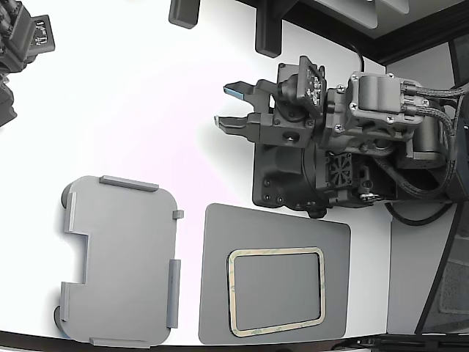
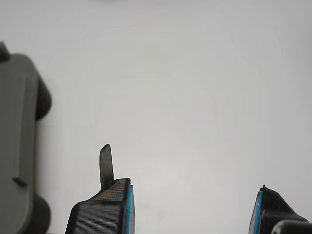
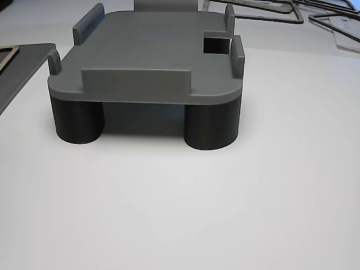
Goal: Move top rectangular frame to the holder.
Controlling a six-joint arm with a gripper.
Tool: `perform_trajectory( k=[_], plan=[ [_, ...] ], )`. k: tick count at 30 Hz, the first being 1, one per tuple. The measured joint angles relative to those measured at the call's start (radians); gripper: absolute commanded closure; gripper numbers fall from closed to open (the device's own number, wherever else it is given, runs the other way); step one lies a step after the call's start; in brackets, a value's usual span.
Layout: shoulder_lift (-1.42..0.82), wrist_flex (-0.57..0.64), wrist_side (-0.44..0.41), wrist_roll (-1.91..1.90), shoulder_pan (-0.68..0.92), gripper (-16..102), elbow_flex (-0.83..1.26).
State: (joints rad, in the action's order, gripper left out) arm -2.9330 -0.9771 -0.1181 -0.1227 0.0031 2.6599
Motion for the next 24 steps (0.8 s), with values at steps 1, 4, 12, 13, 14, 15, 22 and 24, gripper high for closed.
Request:
perform_trajectory(
  k=[1,4,12,13,14,15,22,24],
  plan=[
    [0.0,0.0,0.0,0.0,0.0,-14,0.0],
    [0.0,0.0,-0.028,-0.018,0.0,-14,0.0],
    [0.0,0.0,-0.029,-0.018,0.0,-14,0.0],
    [0.0,-0.002,-0.037,-0.026,0.0,-14,0.0],
    [0.0,-0.002,-0.044,-0.029,0.0,-14,0.0],
    [0.0,-0.002,-0.046,-0.029,0.0,-14,0.0],
    [0.029,-0.002,-0.049,-0.025,0.0,-14,-0.011],
    [0.044,0.0,-0.049,-0.021,0.0,-14,-0.046]
  ],
)
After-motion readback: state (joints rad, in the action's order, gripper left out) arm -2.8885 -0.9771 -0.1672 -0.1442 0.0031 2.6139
